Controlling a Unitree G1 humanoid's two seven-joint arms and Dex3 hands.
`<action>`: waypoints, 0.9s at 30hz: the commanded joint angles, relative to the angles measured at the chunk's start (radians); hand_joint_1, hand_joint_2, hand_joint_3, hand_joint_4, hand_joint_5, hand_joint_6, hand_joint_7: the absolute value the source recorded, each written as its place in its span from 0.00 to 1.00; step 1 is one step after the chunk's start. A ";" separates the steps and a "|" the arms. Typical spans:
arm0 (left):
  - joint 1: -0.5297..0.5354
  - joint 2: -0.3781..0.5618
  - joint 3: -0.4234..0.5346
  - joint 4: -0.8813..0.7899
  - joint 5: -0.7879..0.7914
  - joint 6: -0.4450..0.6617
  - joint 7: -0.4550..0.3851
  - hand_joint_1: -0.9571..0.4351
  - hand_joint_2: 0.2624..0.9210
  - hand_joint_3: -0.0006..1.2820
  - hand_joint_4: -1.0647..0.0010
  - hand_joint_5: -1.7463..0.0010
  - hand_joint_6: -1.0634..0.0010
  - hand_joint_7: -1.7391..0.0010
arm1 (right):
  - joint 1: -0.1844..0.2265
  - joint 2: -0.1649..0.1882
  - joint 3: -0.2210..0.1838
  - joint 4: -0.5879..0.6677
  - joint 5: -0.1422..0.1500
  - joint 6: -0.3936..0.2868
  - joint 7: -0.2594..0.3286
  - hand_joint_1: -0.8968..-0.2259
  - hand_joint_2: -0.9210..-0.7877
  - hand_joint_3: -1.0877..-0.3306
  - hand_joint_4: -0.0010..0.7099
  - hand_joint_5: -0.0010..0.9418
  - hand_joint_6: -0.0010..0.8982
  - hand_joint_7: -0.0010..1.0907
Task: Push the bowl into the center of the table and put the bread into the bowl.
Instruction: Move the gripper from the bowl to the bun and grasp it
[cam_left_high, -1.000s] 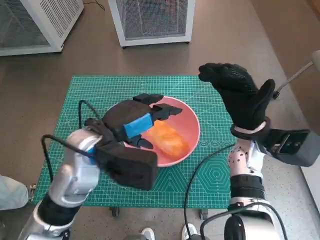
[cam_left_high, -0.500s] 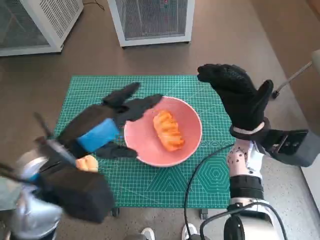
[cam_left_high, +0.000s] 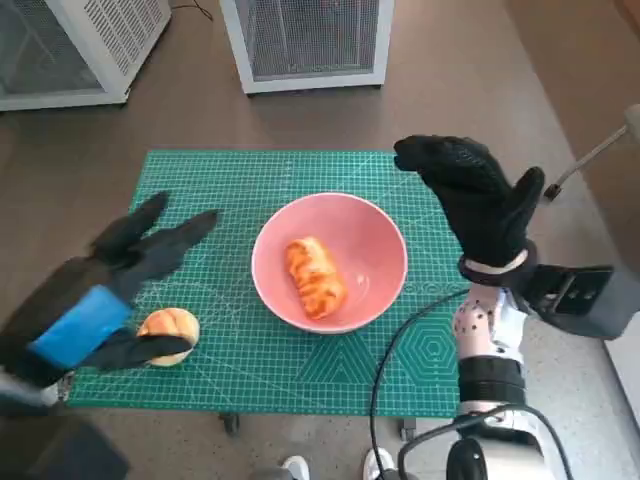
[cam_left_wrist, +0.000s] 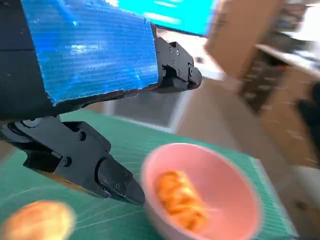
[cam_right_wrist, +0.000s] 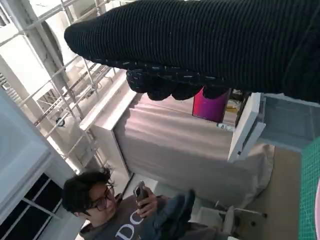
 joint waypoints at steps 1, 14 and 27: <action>0.059 0.055 0.021 -0.035 0.027 0.047 -0.034 0.58 0.76 0.00 0.94 0.99 0.73 0.98 | 0.023 0.006 0.007 -0.003 -0.001 0.008 -0.012 0.64 0.00 0.83 0.53 0.00 0.68 0.01; 0.147 0.122 -0.038 -0.035 0.109 0.181 -0.099 0.56 0.76 0.00 0.89 0.99 0.73 0.99 | 0.020 0.002 0.007 0.004 0.013 0.032 0.002 0.64 0.00 0.84 0.53 0.00 0.68 0.01; 0.240 0.083 -0.171 -0.009 0.220 0.212 0.020 0.54 0.76 0.00 0.88 0.99 0.73 0.99 | 0.038 -0.006 0.005 -0.027 0.018 0.048 0.004 0.64 0.00 0.84 0.54 0.00 0.69 0.01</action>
